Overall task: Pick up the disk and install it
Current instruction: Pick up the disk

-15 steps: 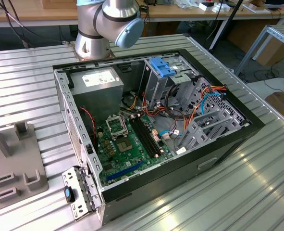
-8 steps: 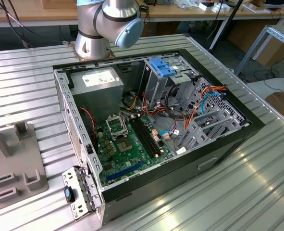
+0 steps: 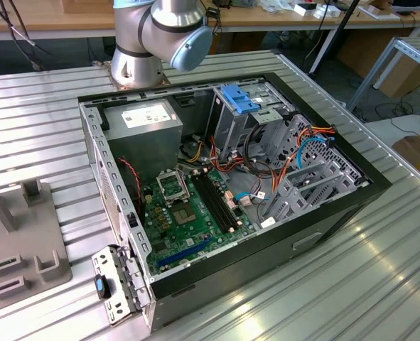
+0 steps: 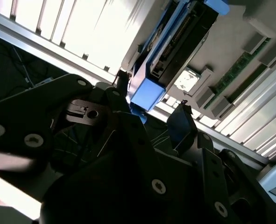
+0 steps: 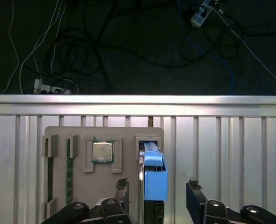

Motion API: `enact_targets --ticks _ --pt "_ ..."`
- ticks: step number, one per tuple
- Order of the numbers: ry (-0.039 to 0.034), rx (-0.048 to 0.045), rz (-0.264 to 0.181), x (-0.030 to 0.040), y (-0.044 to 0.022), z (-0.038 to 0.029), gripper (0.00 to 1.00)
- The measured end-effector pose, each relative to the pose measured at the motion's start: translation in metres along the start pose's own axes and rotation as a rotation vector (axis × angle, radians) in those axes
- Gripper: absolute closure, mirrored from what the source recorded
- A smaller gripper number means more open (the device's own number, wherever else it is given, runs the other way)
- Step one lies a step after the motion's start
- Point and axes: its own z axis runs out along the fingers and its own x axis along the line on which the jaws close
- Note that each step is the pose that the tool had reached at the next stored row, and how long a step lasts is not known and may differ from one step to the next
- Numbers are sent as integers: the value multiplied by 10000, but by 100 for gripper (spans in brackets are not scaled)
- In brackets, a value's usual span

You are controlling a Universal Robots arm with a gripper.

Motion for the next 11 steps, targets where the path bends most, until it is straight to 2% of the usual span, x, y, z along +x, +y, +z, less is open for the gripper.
enact_targets --ticks 5,11 --pt "0 1 0 -2 -1 131 40" --pt "1 -1 0 -3 0 233 40"
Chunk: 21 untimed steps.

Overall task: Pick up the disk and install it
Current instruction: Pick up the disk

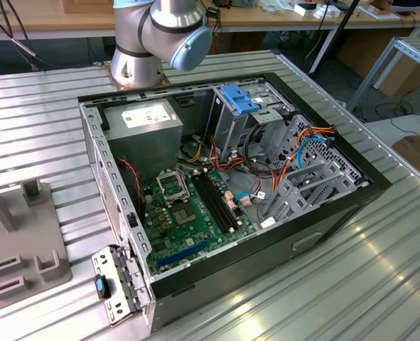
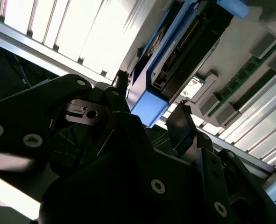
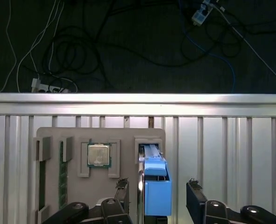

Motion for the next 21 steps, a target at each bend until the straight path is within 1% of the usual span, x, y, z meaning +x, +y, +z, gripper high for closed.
enact_targets --ticks 2,4,6,7,8,11,13,14,16,20,21 --pt "0 1 0 0 0 30 40" --pt "0 0 0 1 1 42 40" --pt "0 7 1 0 16 56 40" --pt "0 21 -1 1 26 59 40" --pt "-1 59 -7 5 43 60 40" --pt "-3 81 -8 5 49 61 40" --pt "-81 181 -9 13 50 72 40" --pt "-93 200 -9 15 50 74 40" --pt "-102 220 -8 17 50 76 40" --pt "-114 338 -16 20 49 84 40" --pt "-115 348 -17 20 48 85 40"
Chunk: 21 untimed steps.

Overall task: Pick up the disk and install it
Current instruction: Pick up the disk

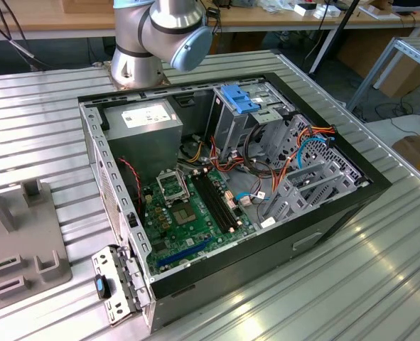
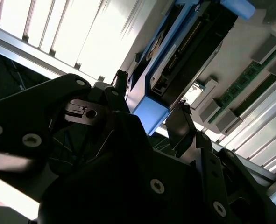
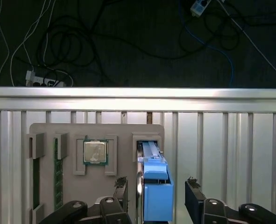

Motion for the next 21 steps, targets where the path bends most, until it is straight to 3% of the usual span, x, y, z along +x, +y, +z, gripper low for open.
enact_targets --ticks 7,9,21 --pt "1 8 -5 0 3 1 40" --pt "0 59 -5 0 35 4 40" --pt "0 62 -5 -1 36 16 41"
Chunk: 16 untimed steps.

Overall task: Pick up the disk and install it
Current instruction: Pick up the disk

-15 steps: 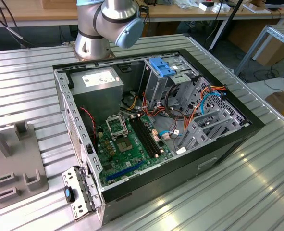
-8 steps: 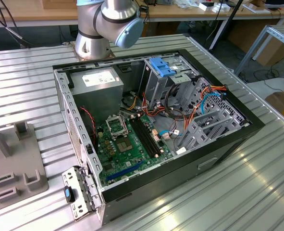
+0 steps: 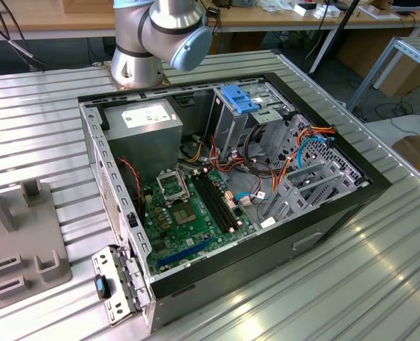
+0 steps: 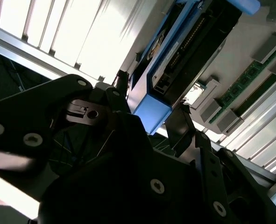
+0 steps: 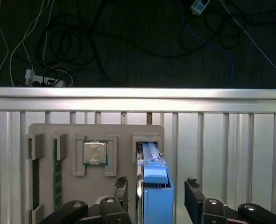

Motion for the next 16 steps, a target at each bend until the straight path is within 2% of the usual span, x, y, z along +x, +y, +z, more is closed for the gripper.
enact_targets --ticks 2,3,5,6,7,8,16 --pt "0 0 0 0 0 1 41" --pt "0 -1 0 0 0 1 49" --pt "0 -1 0 0 0 2 50" --pt "0 -2 0 0 0 3 56" --pt "0 0 0 0 0 4 56" --pt "0 -1 0 0 0 4 63" --pt "0 -1 0 0 0 9 63"
